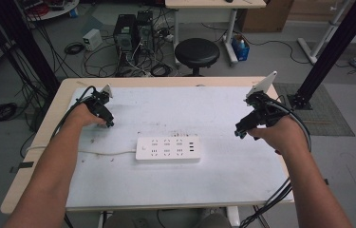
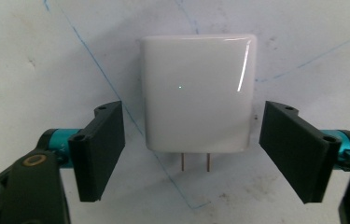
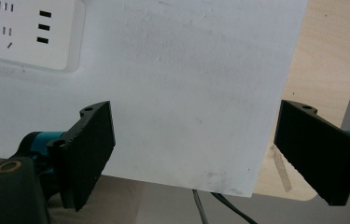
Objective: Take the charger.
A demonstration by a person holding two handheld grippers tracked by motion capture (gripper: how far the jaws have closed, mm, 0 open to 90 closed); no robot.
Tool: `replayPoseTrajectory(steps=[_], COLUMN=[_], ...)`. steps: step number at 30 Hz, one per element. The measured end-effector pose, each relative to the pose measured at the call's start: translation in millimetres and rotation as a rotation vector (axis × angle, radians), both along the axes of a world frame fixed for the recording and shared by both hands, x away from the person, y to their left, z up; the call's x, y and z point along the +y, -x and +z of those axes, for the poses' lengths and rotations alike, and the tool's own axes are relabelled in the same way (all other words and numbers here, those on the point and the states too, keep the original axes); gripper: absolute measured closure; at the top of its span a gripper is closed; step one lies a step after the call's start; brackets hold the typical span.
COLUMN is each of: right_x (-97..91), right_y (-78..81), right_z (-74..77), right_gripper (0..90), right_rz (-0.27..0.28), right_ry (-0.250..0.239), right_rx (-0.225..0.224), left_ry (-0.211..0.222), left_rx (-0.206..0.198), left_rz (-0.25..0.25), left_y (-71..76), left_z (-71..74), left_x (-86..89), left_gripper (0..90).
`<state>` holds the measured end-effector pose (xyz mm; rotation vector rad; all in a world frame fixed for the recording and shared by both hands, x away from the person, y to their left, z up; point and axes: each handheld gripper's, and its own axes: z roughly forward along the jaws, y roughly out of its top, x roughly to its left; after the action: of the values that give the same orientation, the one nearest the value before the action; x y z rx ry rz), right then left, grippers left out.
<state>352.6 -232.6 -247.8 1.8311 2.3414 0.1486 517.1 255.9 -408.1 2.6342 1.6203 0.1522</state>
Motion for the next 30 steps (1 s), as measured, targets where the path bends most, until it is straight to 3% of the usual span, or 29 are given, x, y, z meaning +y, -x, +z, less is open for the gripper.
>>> replayPoseTrajectory(steps=[5,10,12,19,22,26,30], right_x=[0.4,0.5,1.0,2.2,-1.4,-3.9,-2.8], right_y=[-2.4,-5.5,-6.7,-6.4,-6.8,-10.5,-12.9], right_z=[-1.2,-3.5,-4.9,-7.3,-8.7,-9.5,-8.5], right_gripper=[11.9,11.9,11.9,11.9,11.9,11.9,11.9], right_rz=[-0.006,-0.010,-0.007,-0.003,-0.010,-0.023,-0.030], right_ry=[-0.001,-0.003,-0.002,-0.007,-0.017,-0.027,-0.025], right_rx=[-0.001,0.002,0.006,0.011,0.010,0.024,0.029], left_ry=[0.004,0.055,0.047,0.016,0.017,0.053,0.045], left_rx=[0.028,0.045,0.037,0.046,0.048,0.039,0.035], left_rz=[0.003,-0.003,-0.011,-0.032,-0.055,-0.088,-0.121], left_y=[-2.4,-2.2,-0.8,3.8,14.9,31.3,51.6], left_z=[-5.3,-4.0,-3.3,-0.9,9.5,28.8,49.9], left_x=[-1.3,0.6,-1.3,-5.4,-7.9,-9.6,-9.7], left_gripper=[28.2,37.9,42.3,42.6,42.6,42.6,42.6])
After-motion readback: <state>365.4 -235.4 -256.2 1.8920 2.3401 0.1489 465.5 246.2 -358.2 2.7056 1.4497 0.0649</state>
